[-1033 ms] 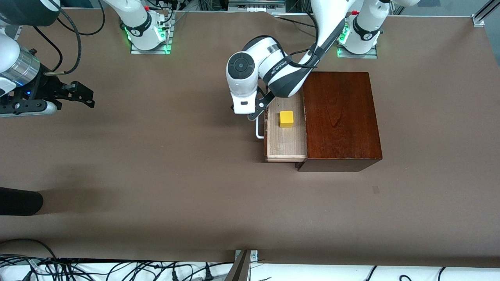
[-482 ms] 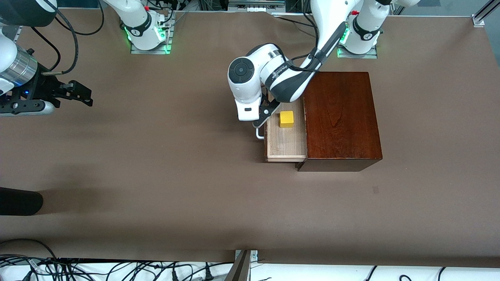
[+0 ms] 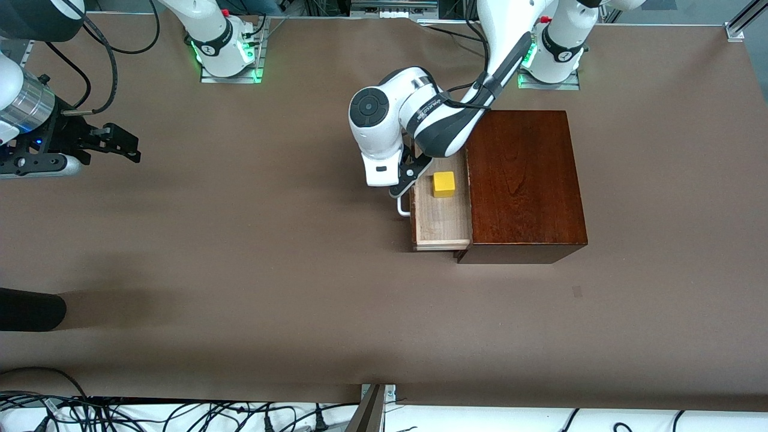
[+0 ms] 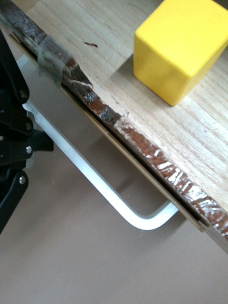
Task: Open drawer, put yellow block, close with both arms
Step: 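Push the drawer shut into the box with the left gripper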
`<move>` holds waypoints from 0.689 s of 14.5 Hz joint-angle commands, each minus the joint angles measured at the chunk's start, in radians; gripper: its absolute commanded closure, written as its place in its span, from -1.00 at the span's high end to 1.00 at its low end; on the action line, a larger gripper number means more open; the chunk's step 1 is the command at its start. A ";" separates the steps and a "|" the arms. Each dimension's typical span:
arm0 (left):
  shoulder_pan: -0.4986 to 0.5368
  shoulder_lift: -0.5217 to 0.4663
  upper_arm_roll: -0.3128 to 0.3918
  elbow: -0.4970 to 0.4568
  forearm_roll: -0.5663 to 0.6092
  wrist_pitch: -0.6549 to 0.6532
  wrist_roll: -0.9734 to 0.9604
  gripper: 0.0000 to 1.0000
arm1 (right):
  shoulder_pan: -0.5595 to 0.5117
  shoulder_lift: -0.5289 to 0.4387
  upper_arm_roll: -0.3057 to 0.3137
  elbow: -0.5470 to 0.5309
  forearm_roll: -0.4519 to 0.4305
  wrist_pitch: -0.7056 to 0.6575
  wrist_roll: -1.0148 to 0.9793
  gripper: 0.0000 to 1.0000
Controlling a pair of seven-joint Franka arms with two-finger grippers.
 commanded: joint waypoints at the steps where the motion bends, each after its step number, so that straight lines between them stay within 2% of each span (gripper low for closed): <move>1: 0.016 -0.038 0.020 -0.018 0.041 -0.070 0.060 -1.00 | -0.003 -0.007 0.001 0.011 -0.005 -0.019 -0.015 1.00; 5: 0.069 -0.127 0.020 -0.158 0.043 -0.070 0.160 -1.00 | -0.004 -0.007 0.002 0.014 -0.006 -0.025 -0.015 1.00; 10: 0.125 -0.188 0.019 -0.255 0.043 -0.068 0.243 -1.00 | -0.012 -0.005 0.004 0.018 -0.006 -0.028 -0.015 1.00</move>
